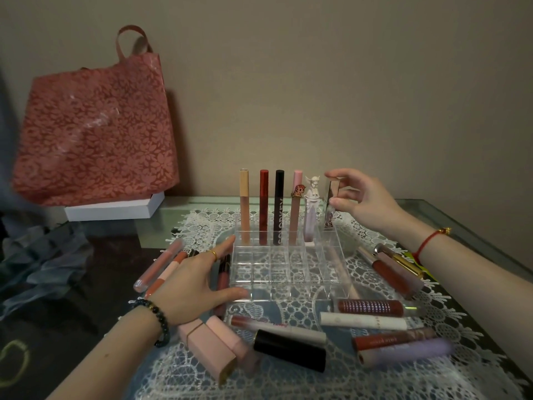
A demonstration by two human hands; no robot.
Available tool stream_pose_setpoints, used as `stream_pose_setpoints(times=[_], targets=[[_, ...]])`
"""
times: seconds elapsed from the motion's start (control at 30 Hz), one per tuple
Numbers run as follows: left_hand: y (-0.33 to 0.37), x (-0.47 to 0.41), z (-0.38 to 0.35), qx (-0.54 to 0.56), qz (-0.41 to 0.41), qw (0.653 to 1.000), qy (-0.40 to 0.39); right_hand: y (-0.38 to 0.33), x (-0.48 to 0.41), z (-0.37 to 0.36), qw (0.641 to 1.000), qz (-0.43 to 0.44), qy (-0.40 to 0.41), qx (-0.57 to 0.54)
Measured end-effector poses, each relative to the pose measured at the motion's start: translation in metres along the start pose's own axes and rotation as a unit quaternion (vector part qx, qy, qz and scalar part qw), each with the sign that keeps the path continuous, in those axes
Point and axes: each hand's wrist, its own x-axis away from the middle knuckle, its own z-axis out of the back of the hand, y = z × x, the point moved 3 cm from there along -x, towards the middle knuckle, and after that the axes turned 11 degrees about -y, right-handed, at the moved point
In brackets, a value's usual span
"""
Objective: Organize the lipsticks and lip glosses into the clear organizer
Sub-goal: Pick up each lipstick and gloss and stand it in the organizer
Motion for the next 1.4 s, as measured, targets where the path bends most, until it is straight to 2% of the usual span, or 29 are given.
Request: stream_pose_setpoints(times=[0.67, 0.83, 0.93, 1.03, 1.1, 1.23, 1.4], targets=[[-0.001, 0.001, -0.001, -0.006, -0.002, 1.0, -0.002, -0.001, 0.007, 0.006, 1.0, -0.001, -0.01, 0.004], [-0.002, 0.001, -0.001, -0.027, -0.001, 1.0, 0.0, -0.015, 0.017, 0.014, 0.999, 0.02, 0.044, -0.01], [-0.001, 0.001, -0.001, -0.051, 0.002, 0.999, 0.0, -0.031, 0.025, 0.018, 0.994, 0.061, 0.089, -0.03], [0.0, 0.001, 0.0, -0.052, 0.011, 0.999, 0.01, -0.051, 0.038, 0.014, 0.988, 0.101, 0.101, -0.063], [0.003, 0.003, 0.001, -0.042, -0.007, 0.998, 0.038, -0.066, 0.048, 0.007, 0.984, 0.127, 0.093, -0.077], [0.022, 0.01, 0.012, -0.06, -0.101, 0.987, 0.106, -0.086, 0.069, -0.017, 0.985, 0.144, 0.05, -0.08], [0.044, 0.019, 0.009, -0.112, -0.186, 0.974, 0.069, -0.08, 0.087, -0.046, 0.992, 0.115, 0.004, -0.053]])
